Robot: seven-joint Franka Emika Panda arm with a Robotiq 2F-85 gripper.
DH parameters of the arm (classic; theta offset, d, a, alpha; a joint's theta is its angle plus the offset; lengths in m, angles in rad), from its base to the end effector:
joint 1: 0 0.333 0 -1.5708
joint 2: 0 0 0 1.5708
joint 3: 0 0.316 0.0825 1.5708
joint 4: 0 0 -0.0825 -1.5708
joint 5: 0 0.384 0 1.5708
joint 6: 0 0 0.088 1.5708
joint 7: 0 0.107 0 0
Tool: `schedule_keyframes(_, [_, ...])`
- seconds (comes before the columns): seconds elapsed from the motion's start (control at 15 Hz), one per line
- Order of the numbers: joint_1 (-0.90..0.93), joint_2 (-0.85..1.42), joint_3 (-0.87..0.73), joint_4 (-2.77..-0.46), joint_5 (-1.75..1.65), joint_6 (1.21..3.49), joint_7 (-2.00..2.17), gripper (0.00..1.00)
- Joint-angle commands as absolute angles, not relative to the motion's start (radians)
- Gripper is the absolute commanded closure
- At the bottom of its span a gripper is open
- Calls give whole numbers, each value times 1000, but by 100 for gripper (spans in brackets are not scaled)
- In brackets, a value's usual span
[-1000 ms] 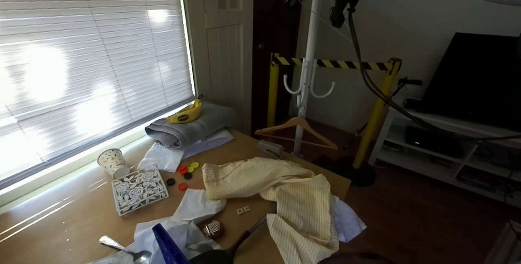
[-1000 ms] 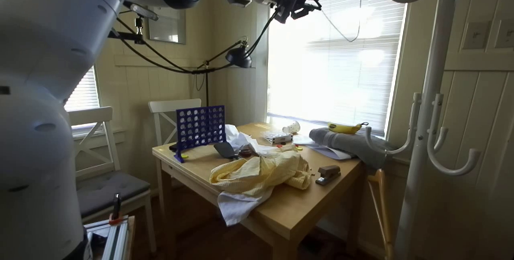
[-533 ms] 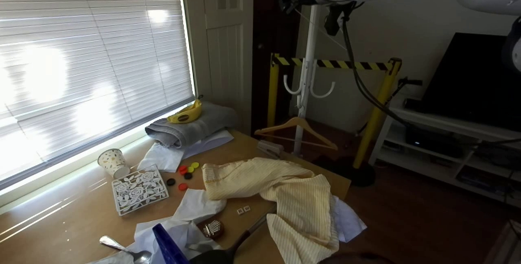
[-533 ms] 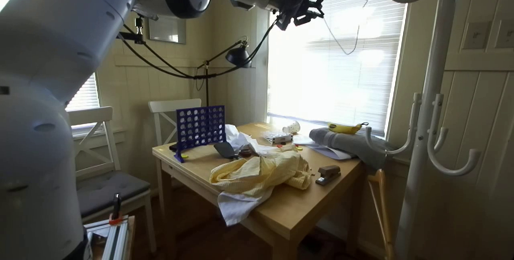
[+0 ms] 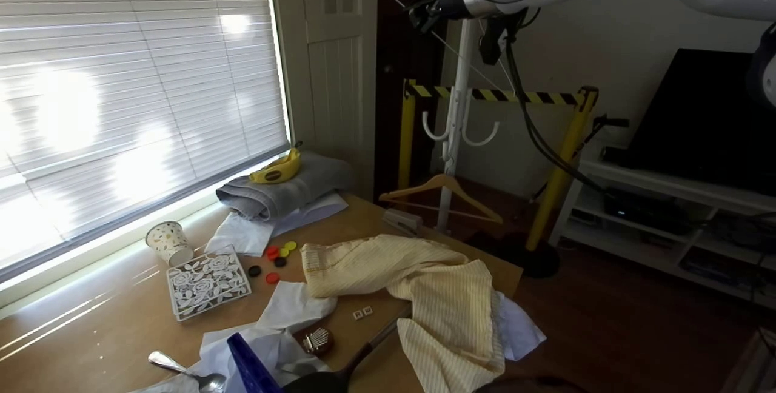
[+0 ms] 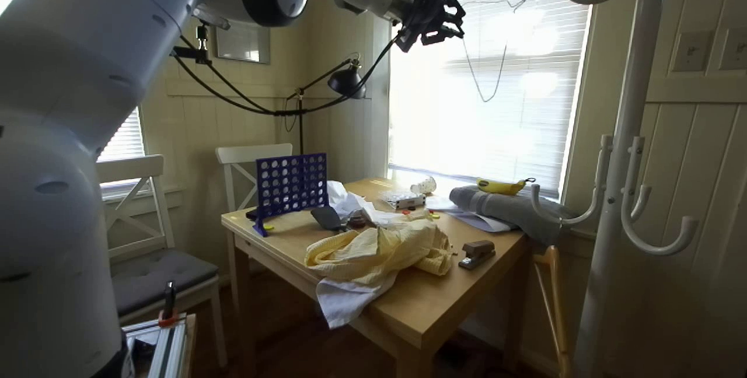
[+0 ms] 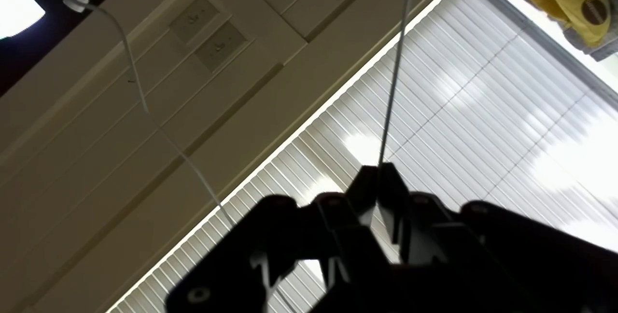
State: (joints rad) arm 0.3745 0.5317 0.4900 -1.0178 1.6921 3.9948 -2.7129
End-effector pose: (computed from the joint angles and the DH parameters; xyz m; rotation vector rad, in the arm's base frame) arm 0.5705 0.2852 0.6273 1.9367 0.8470 1.5366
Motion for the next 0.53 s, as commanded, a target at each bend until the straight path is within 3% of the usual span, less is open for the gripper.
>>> schedule_keyframes(0.0, [340, 504, 540, -1011, 1729, 3985, -2757, 98])
schedule_keyframes(0.47, [390, 561, 501, -797, 1664, 4070, -2658, 98])
